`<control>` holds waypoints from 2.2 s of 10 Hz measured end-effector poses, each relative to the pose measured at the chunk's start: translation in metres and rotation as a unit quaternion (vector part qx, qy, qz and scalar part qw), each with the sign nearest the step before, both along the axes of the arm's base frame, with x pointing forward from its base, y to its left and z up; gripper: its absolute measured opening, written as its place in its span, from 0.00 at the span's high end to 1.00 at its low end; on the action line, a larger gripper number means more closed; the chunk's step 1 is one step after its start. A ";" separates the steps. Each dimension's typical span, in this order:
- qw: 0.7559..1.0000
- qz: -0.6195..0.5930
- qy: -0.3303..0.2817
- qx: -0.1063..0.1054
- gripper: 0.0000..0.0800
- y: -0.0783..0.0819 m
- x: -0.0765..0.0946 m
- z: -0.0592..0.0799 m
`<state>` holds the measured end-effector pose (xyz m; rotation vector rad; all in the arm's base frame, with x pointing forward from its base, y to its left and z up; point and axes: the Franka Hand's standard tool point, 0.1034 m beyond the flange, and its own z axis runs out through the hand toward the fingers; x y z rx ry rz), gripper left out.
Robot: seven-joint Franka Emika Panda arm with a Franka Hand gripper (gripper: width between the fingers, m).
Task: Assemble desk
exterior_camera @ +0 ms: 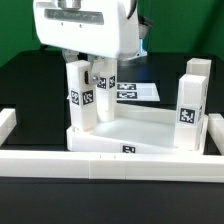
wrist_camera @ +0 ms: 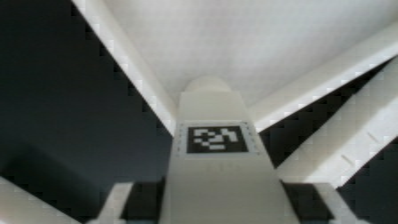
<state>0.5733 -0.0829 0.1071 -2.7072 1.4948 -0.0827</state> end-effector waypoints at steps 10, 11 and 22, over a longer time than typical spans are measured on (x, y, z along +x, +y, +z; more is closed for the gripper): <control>0.936 -0.349 0.004 0.037 0.64 0.000 0.002 -0.001; 0.925 -0.378 0.004 0.039 0.64 0.000 0.002 -0.001; 0.993 -0.113 0.006 0.017 0.19 0.002 0.001 -0.002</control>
Offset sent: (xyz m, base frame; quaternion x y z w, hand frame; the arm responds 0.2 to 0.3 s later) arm -0.0009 0.0026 -0.0056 -0.0034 -0.0230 0.2647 0.9640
